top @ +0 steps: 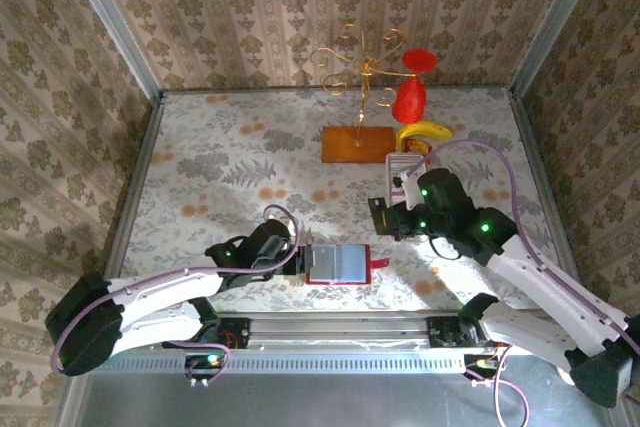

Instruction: Put the credit cards into the card holder

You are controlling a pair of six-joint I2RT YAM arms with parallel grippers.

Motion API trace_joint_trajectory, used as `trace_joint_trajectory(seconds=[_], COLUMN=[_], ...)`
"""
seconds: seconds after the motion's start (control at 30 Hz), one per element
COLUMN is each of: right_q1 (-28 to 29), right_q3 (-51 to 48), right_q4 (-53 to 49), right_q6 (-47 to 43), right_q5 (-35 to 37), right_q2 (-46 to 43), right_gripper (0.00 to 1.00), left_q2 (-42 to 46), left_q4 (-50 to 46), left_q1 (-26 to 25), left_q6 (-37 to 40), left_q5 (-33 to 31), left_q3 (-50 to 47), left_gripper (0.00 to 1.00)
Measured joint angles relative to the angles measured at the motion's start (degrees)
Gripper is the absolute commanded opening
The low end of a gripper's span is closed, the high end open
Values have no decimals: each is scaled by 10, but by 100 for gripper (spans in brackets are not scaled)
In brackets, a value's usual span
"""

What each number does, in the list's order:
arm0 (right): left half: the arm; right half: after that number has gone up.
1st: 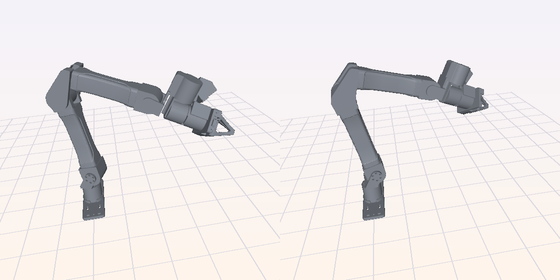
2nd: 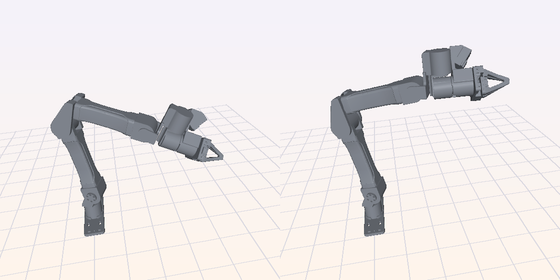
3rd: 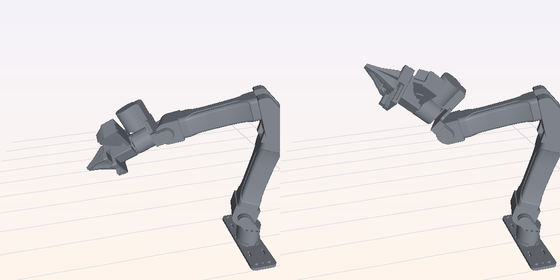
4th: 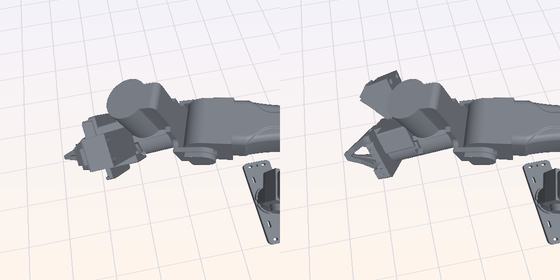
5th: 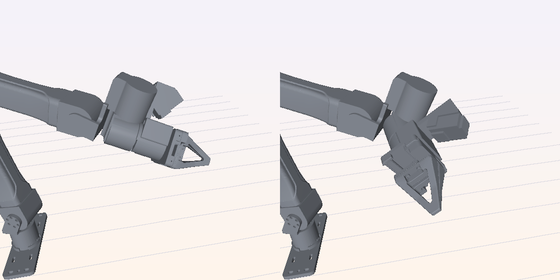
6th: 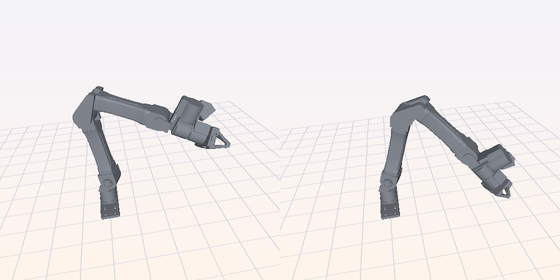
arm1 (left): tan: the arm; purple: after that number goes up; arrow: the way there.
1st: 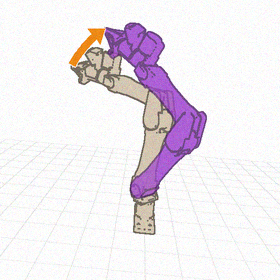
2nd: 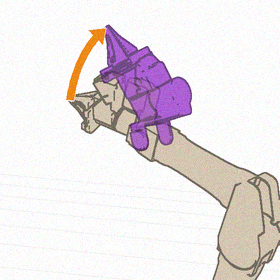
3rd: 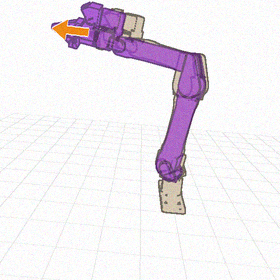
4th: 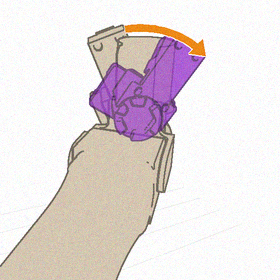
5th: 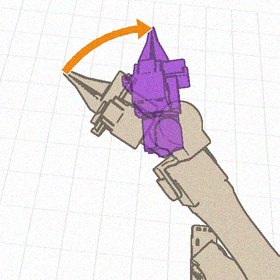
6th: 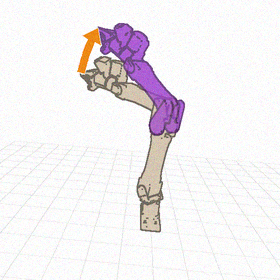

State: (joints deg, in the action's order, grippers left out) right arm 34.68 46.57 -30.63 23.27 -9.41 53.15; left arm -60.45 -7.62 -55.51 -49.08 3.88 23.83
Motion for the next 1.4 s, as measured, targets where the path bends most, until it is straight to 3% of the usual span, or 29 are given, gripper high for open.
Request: trace_joint_trajectory(seconds=[0.17,0.33,0.53,0.73,0.87,1.07,1.27,1.4], right_q1=[54,107,131,133,133,129,24,-19], right_q3=[-111,-125,-136,-132,-80,62,115,83], right_q4=[101,155,230,213,118,-29,-209,-245], right_q6=[233,343,414,396,260,-154,-525,-662], right_q5=[-24,-21,-16,9,73,122,105,105], right_q2=[33,79,133,130,76,6,49,71], right_gripper=[0,0,0,0,0,0,0,0], left_q2=[-26,-44,-63,-64,-64,-63,-63,-54], left_q4=[4,10,17,17,17,17,17,14], left_q1=[0,-3,-11,-12,-14,-15,-15,-15], left_q6=[-8,-13,-19,-23,-23,-22,-11,-3], left_q5=[9,15,20,19,19,17,17,17], left_q3=[6,10,10,13,16,21,22,22], left_gripper=[48,48,47,43,42,41,42,43])
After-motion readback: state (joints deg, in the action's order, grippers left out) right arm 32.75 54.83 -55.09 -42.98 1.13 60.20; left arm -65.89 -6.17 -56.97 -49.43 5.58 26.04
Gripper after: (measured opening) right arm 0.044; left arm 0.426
